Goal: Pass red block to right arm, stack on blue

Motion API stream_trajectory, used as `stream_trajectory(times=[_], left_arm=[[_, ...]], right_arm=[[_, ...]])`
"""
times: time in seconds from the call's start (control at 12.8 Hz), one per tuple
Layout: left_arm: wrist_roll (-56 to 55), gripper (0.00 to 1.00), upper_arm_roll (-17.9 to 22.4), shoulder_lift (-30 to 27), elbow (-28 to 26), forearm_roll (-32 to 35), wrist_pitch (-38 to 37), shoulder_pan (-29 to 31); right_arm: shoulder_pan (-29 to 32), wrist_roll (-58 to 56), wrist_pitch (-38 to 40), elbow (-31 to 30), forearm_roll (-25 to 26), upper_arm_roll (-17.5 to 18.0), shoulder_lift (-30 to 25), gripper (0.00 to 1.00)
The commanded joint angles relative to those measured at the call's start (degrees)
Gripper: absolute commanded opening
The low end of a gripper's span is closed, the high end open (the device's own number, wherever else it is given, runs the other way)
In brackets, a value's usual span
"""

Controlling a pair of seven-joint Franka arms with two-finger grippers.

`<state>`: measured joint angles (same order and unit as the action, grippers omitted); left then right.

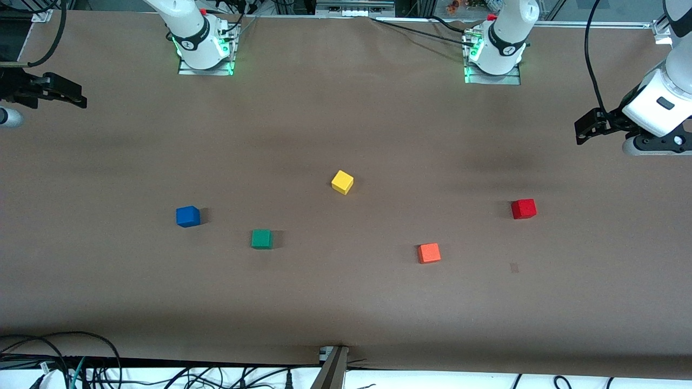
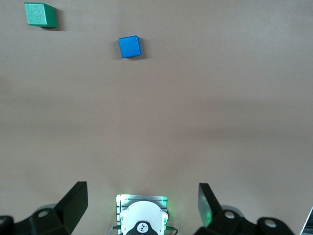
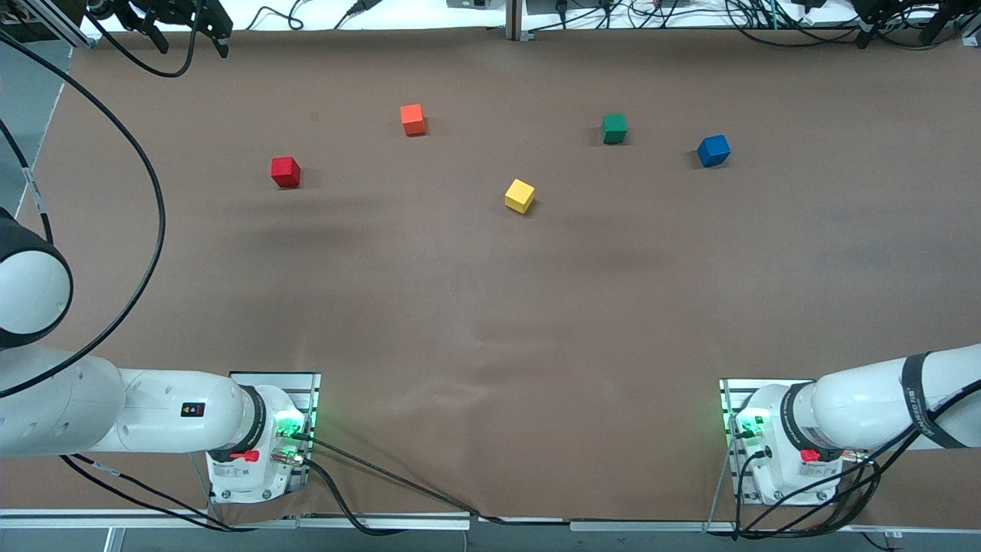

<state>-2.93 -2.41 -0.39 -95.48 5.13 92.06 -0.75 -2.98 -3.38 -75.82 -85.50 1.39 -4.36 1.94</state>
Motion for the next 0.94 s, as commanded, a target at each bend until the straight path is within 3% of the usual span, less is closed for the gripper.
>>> stream_trajectory(times=[0.0, 0.86], left_arm=[[1.35, 1.00, 0.39, 0.83, 2.06, -0.91, -1.44, -0.13], [0.82, 1.00, 0.47, 0.83, 1.97, -0.91, -2.50, 0.22]], right_arm=[[0.69, -1.19, -0.03, 0.33, 0.81, 0.49, -0.10, 1.00], [0.69, -1.19, -0.03, 0.33, 0.81, 0.49, -0.10, 1.00]])
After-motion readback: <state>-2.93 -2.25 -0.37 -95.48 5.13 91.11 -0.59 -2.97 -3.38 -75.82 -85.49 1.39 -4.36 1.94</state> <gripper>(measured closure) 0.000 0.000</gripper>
